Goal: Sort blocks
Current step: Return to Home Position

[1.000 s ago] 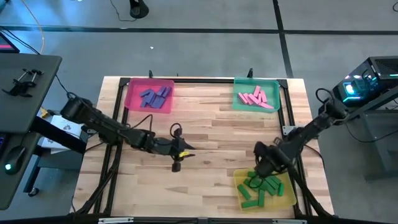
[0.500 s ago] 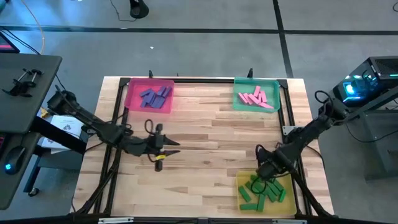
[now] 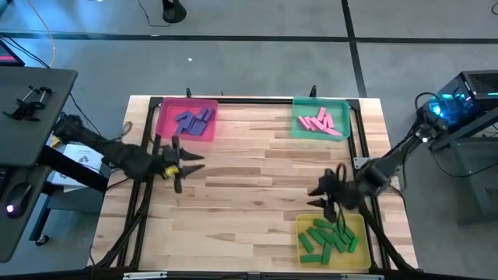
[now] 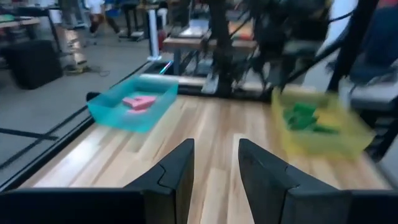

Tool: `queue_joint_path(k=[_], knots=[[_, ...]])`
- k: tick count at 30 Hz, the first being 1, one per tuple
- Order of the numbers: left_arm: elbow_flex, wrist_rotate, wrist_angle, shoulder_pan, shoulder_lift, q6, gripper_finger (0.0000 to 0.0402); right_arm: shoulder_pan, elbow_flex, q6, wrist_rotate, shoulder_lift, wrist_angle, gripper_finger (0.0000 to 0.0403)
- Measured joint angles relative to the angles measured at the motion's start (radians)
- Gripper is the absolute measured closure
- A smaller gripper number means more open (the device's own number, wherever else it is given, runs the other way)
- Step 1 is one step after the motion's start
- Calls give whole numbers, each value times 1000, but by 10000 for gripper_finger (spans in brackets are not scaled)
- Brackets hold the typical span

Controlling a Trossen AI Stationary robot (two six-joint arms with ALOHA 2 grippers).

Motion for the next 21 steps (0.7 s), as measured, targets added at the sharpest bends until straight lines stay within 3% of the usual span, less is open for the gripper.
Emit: queue_joint_path(k=[5,9,14,17,21], knots=[[-35,267,-2,177,-161,24,309,-248,-217,-317,-204,-143,430,266],[-37,405,-73,310,-234,28,336,-432,-330,-510,-346,-211,646,266],[-40,462,-182,426,-311,55,374,-581,-379,-635,-444,-320,698,266],[-76,503,-156,466,-359,63,396,-622,-392,-665,-484,-397,698,266],[-183,575,-70,494,-441,62,398,-627,-413,-667,-520,-499,684,266]])
